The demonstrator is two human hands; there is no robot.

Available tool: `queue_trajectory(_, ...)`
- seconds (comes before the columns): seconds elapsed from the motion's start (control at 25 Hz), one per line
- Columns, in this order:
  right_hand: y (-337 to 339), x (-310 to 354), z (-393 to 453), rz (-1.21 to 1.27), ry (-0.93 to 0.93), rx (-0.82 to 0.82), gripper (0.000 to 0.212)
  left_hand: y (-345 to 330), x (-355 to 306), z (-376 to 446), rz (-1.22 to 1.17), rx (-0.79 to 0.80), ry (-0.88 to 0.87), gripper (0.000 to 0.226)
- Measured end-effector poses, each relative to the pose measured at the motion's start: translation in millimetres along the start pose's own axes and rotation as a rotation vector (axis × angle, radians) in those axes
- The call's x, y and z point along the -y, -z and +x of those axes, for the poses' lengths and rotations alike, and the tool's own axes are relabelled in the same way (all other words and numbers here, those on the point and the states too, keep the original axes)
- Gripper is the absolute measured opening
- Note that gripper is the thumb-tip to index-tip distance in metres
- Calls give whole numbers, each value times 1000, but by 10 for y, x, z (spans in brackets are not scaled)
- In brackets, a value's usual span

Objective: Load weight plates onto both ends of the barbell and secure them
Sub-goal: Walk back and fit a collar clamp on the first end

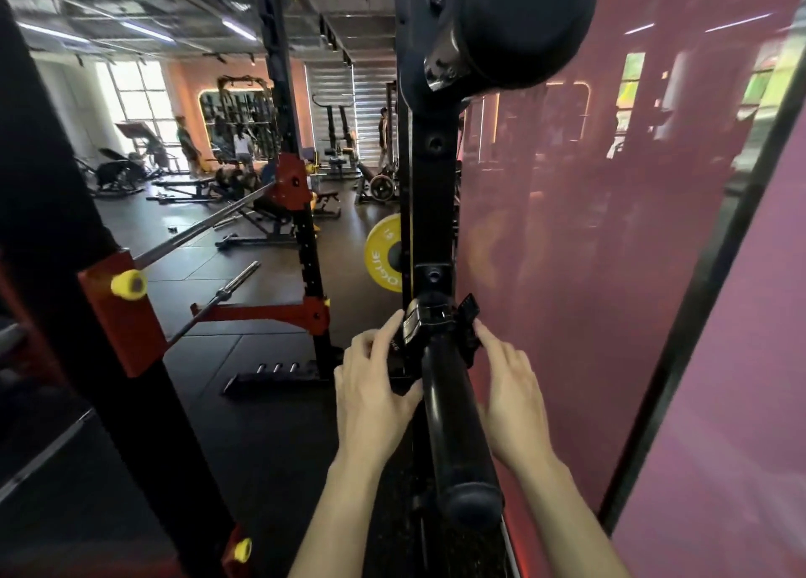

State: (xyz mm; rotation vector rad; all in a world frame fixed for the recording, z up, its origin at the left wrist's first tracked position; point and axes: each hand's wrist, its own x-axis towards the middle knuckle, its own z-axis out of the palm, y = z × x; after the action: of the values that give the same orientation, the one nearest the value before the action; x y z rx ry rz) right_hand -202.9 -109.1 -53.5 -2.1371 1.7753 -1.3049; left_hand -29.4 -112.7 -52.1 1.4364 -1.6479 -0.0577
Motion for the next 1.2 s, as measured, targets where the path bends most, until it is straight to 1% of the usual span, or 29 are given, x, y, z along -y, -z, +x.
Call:
queue_trajectory(0.12,-44,27,76,30,29,-11,71,-81,-43,92,-42,21,-58,83)
queue_trajectory(0.2,-49,6,76,26,50,-11,69,-101,-24,90,-70,25,-65,81)
queue_trajectory(0.32,-48,1,69,50,57,-23,72,-82,-45,57,-74,33,-66,78)
queue_trajectory(0.56,46,38,-149,105,80,-20,74,50,-181,-211,-120,-14,-50,74)
queue_trajectory(0.64,125,43,-286,123,97,-11,76,103,-261,-388,-107,-23,-23,75)
queue_trajectory(0.72,222,59,-470,147,128,-11,79,189,-343,-583,-77,-31,-34,80)
queue_trajectory(0.8,311,94,-623,146,153,-22,84,279,-391,-757,-93,-36,-45,86)
queue_trajectory(0.92,513,214,-954,114,166,-24,90,444,-503,-1081,-113,-48,-52,89)
queue_trajectory(1.04,687,367,-1312,86,156,-41,91,639,-585,-1392,-105,-41,-56,92)
queue_trajectory(1.2,916,643,-1890,47,149,-60,91,974,-701,-1912,-155,-17,-84,89)
